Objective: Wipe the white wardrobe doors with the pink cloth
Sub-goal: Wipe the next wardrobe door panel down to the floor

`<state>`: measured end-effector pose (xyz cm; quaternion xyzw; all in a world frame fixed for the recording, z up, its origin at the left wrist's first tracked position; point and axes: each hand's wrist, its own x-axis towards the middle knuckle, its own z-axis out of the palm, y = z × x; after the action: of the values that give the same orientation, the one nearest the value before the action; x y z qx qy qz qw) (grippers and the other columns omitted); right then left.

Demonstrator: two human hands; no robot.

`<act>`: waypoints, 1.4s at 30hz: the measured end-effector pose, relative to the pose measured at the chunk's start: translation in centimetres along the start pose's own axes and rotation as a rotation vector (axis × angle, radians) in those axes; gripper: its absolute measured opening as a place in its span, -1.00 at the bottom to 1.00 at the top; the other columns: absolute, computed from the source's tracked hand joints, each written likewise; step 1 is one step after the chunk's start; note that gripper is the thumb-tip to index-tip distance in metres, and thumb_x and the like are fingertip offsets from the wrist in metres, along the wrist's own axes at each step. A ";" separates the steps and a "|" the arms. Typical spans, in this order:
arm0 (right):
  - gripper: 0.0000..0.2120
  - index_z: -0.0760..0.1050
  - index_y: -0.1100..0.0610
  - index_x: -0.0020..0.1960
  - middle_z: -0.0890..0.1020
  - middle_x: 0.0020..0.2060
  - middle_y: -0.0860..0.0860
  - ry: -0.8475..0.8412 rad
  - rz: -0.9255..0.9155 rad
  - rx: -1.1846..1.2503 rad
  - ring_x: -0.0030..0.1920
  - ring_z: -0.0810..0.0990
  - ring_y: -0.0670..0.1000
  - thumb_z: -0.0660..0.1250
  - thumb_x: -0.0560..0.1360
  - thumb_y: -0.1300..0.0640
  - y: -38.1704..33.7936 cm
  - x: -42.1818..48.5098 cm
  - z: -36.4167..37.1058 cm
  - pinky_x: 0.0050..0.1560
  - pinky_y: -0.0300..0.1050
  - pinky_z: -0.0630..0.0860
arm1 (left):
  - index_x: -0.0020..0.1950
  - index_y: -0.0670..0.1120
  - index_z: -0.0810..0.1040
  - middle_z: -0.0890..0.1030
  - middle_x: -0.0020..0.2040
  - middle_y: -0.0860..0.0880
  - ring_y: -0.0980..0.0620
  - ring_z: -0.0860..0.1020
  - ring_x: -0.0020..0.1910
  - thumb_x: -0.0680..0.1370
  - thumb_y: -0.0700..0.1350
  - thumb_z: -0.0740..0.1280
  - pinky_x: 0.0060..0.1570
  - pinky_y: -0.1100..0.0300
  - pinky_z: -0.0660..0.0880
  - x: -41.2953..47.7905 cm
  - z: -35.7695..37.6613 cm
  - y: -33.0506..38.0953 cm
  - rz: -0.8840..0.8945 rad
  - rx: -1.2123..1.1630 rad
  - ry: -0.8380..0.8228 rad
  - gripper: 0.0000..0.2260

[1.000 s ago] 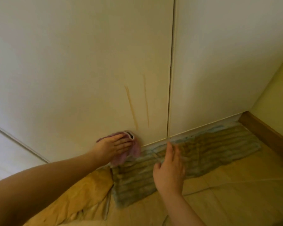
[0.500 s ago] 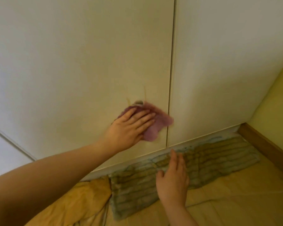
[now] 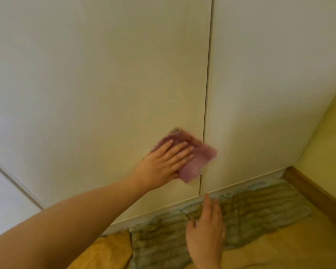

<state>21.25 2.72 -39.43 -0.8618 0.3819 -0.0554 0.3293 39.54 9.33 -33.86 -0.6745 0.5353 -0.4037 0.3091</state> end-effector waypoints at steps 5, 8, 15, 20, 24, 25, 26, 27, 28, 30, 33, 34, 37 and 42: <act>-0.31 -0.25 -0.05 0.50 -0.14 0.52 -0.01 0.018 -0.048 0.016 0.51 -0.05 0.00 0.14 0.57 0.04 -0.9 -0.1 -0.7 0.44 -0.11 0.01 | 0.34 -0.03 0.51 0.51 0.32 0.00 -0.04 0.37 0.35 0.52 0.08 0.09 0.47 -0.02 -0.16 -0.7 -0.7 -3.2 0.093 0.044 0.097 -0.53; -0.31 -0.23 -0.05 0.51 -0.15 0.52 -0.02 0.036 -0.061 0.048 0.51 -0.08 0.00 0.15 0.58 0.04 -1.4 0.1 -1.0 0.45 -0.08 0.01 | 0.44 -0.06 0.38 0.38 0.43 -0.07 -0.09 0.25 0.42 0.58 0.10 0.16 0.42 -0.05 0.00 0.0 -2.7 -6.8 -0.299 0.006 0.254 -0.53; -0.33 -0.21 -0.02 0.52 -0.13 0.52 -0.01 0.085 -0.086 0.075 0.50 -0.05 0.01 0.14 0.57 0.07 -1.9 0.3 -1.7 0.43 -0.10 0.02 | 0.32 -0.03 0.52 0.54 0.29 -0.01 -0.06 0.31 0.31 0.50 0.12 0.10 0.49 -0.03 -0.23 -4.2 -0.2 -2.8 0.172 0.045 0.035 -0.52; -0.32 -0.14 0.00 0.53 -0.09 0.52 0.03 0.133 -0.095 0.171 0.50 -0.03 0.04 0.18 0.55 0.12 -2.8 1.3 -2.3 0.44 -0.03 0.00 | 0.45 -0.06 0.35 0.42 0.40 -0.12 -0.13 0.26 0.40 0.59 0.11 0.14 0.40 -0.08 0.07 -1.5 -3.2 -8.9 -0.301 0.032 0.293 -0.53; -0.32 -0.06 0.00 0.52 -0.04 0.52 0.06 0.205 -0.097 0.257 0.50 0.00 0.06 0.22 0.53 0.17 -4.0 1.5 -3.3 0.44 -0.03 -0.01 | 0.45 -0.06 0.34 0.40 0.41 -0.11 -0.15 0.19 0.45 0.58 0.12 0.15 0.47 -0.08 -0.07 -3.8 -1.2 -5.6 -0.148 0.002 0.218 -0.52; -0.33 -0.05 0.00 0.52 -0.03 0.52 0.06 0.213 -0.101 0.273 0.49 0.00 0.07 0.22 0.53 0.17 -4.4 1.5 -3.6 0.43 -0.03 -0.01 | 0.43 -0.07 0.34 0.44 0.38 -0.10 -0.15 0.17 0.46 0.58 0.14 0.11 0.49 -0.06 -0.13 -5.2 -0.1 -4.3 0.012 -0.023 0.144 -0.51; -0.33 -0.05 0.00 0.52 -0.03 0.52 0.06 0.218 -0.104 0.285 0.49 0.01 0.07 0.22 0.52 0.18 -4.6 1.4 -3.9 0.43 -0.02 0.00 | 0.40 -0.08 0.35 0.50 0.33 -0.09 -0.15 0.18 0.45 0.58 0.15 0.05 0.49 -0.04 -0.18 -6.5 0.5 -3.6 0.150 -0.036 0.066 -0.52; -0.32 -0.05 -0.01 0.52 -0.04 0.52 0.05 0.220 -0.112 0.293 0.49 0.01 0.07 0.22 0.52 0.18 -4.8 1.3 -4.3 0.43 -0.02 0.00 | 0.37 -0.08 0.39 0.54 0.28 -0.08 -0.13 0.23 0.41 0.58 0.14 0.03 0.49 -0.02 -0.21 -7.0 0.4 -3.8 0.232 -0.020 0.045 -0.53; -0.32 -0.05 -0.01 0.52 -0.05 0.52 0.05 0.217 -0.121 0.298 0.50 0.00 0.06 0.21 0.52 0.17 -4.9 1.3 -4.5 0.43 -0.02 0.00 | 0.34 -0.08 0.42 0.56 0.26 -0.08 -0.11 0.29 0.35 0.56 0.12 0.05 0.49 0.00 -0.21 -6.9 0.1 -4.7 0.252 0.001 0.095 -0.54; -0.32 -0.06 -0.01 0.52 -0.07 0.52 0.05 0.219 -0.135 0.303 0.50 -0.01 0.07 0.22 0.53 0.17 -5.1 1.2 -5.2 0.43 -0.02 -0.01 | 0.37 -0.07 0.41 0.54 0.29 -0.10 -0.11 0.32 0.31 0.54 0.10 0.12 0.47 0.01 -0.07 -5.0 -1.4 -7.4 0.114 0.024 0.217 -0.55; -0.31 -0.07 -0.01 0.53 -0.08 0.52 0.06 0.271 -0.198 0.320 0.49 -0.02 0.07 0.22 0.52 0.18 -6.3 0.9 -6.5 0.42 -0.05 0.00 | 0.44 -0.06 0.37 0.39 0.42 -0.16 -0.16 0.24 0.41 0.59 0.12 0.14 0.39 -0.08 0.08 -1.9 -4.2 -10.7 -0.315 0.028 0.298 -0.53; -0.30 -0.06 -0.02 0.52 -0.08 0.52 0.05 0.306 -0.230 0.338 0.49 -0.01 0.05 0.22 0.51 0.18 -7.0 0.8 -7.1 0.42 -0.06 0.00 | 0.45 -0.05 0.37 0.37 0.43 -0.17 -0.17 0.22 0.43 0.59 0.12 0.15 0.41 -0.10 0.05 -1.5 -4.4 -10.5 -0.392 0.025 0.329 -0.53; -0.31 -0.04 -0.05 0.52 -0.07 0.52 0.01 0.386 -0.316 0.406 0.49 0.00 0.02 0.22 0.51 0.19 -8.9 0.6 -8.6 0.42 -0.07 0.01 | 0.41 -0.06 0.44 0.42 0.39 -0.16 -0.19 0.24 0.41 0.56 0.11 0.16 0.46 -0.09 -0.08 -3.5 -2.4 -7.1 -0.191 -0.011 0.245 -0.53; -0.28 -0.11 -0.06 0.52 -0.13 0.52 0.02 0.296 -0.289 0.375 0.50 -0.05 0.05 0.22 0.52 0.18 -8.4 0.4 -9.4 0.42 -0.05 -0.01 | 0.29 -0.06 0.55 0.57 0.25 -0.10 -0.12 0.33 0.30 0.58 0.12 0.06 0.48 0.03 -0.14 -6.2 -2.0 -7.7 0.155 0.001 0.118 -0.55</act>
<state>23.49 1.70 -27.08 -0.8138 0.2821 -0.2967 0.4125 40.80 17.22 -27.73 -0.6059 0.6027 -0.4182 0.3076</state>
